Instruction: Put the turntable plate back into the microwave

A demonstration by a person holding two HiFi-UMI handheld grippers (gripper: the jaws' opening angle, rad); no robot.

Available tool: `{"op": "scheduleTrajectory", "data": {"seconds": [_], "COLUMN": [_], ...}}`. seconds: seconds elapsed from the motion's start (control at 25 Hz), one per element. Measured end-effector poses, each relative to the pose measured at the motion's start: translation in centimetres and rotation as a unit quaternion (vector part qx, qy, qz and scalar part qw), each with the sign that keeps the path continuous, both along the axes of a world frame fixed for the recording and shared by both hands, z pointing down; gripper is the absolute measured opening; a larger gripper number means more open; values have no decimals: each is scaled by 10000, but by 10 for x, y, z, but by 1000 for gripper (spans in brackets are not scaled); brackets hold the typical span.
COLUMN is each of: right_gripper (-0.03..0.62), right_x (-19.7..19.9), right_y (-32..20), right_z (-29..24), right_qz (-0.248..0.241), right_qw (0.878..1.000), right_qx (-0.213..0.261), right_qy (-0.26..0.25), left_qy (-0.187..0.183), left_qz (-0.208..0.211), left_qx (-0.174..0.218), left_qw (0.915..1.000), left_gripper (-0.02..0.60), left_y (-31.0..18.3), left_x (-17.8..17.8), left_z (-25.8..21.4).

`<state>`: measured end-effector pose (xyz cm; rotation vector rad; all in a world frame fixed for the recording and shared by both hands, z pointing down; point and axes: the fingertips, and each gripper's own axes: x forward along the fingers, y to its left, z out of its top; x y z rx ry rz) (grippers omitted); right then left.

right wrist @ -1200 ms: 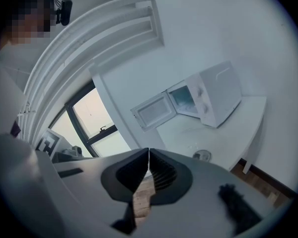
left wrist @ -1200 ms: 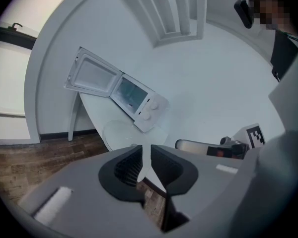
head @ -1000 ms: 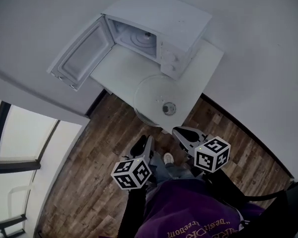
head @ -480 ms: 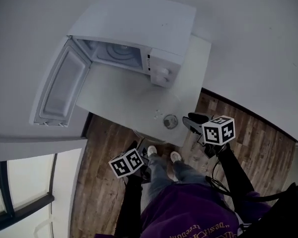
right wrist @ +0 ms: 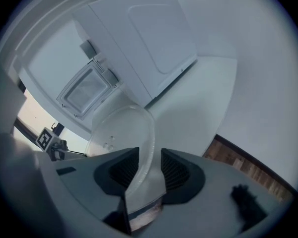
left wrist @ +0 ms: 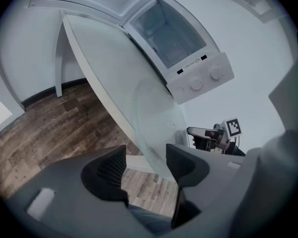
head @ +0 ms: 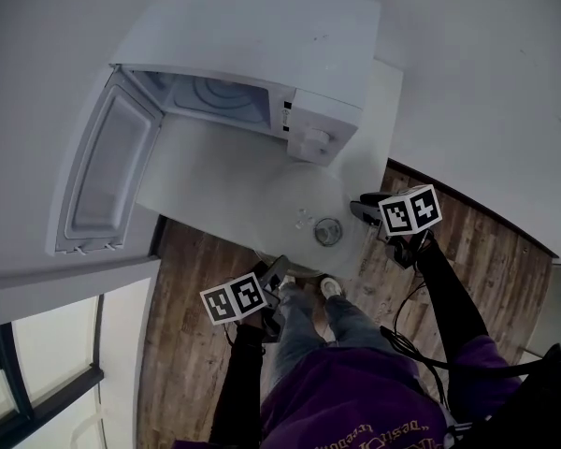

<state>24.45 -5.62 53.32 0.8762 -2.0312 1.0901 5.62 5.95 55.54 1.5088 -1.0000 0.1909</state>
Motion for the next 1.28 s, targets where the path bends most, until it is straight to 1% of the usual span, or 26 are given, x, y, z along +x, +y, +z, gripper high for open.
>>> {"op": "scheduleTrajectory", "data": {"seconds": [0.12, 0.2, 0.28, 0.36, 0.4, 0.52, 0.64, 0.84, 1.0, 1.04, 1.08, 1.16, 1.2, 1.28], "right_gripper": [133, 132, 132, 129, 89, 81, 72, 65, 66, 66, 66, 66, 66, 63], "right_x": [-1, -1, -2, -6, -8, -12, -11, -11, -14, -15, -16, -17, -17, -18], "right_y": [-1, -1, -1, 1, 2, 6, 10, 15, 21, 23, 25, 27, 28, 29], "right_z": [6, 6, 6, 7, 7, 7, 9, 10, 9, 9, 9, 10, 10, 10], "right_qz": [-101, -149, -242, -408, -468, -461, -333, -286, -233, -208, -183, -145, -141, -139], "right_qw": [9999, 9998, 9996, 9989, 9986, 9987, 9990, 9990, 9989, 9989, 9989, 9989, 9990, 9991], "right_qx": [-118, -122, -85, -66, -88, -184, -268, -291, -395, -414, -428, -441, -431, -392], "right_qy": [34, 59, 150, 230, 224, 148, 142, 182, 50, 15, -9, -22, -1, 62], "left_qy": [39, 20, -12, 47, 74, 100, 258, 657, 924, 1030, 1217, 1648, 1776, 1871], "left_qz": [103, 148, 106, -2, -47, -99, -186, -414, -587, -619, -684, -883, -953, -1002], "left_qx": [4, -8, -18, -28, -28, 5, 86, 260, 642, 722, 797, 920, 963, 1023], "left_qw": [9999, 9999, 9999, 10000, 10000, 9999, 9995, 9966, 9919, 9901, 9870, 9781, 9747, 9719], "left_gripper": [253, 231, 220, 208, 202, 166, 142, 110, 79, 73, 63, 42, 35, 32], "left_y": [-6, -8, -9, -8, -8, -7, -5, -1, 3, 2, 1, -5, -8, -11], "left_x": [7, 10, 10, 9, 9, 7, 6, 3, -5, -7, -8, -9, -10, -11], "left_z": [0, 0, 1, 1, 0, -2, -7, -14, -29, -35, -42, -56, -60, -66]}}
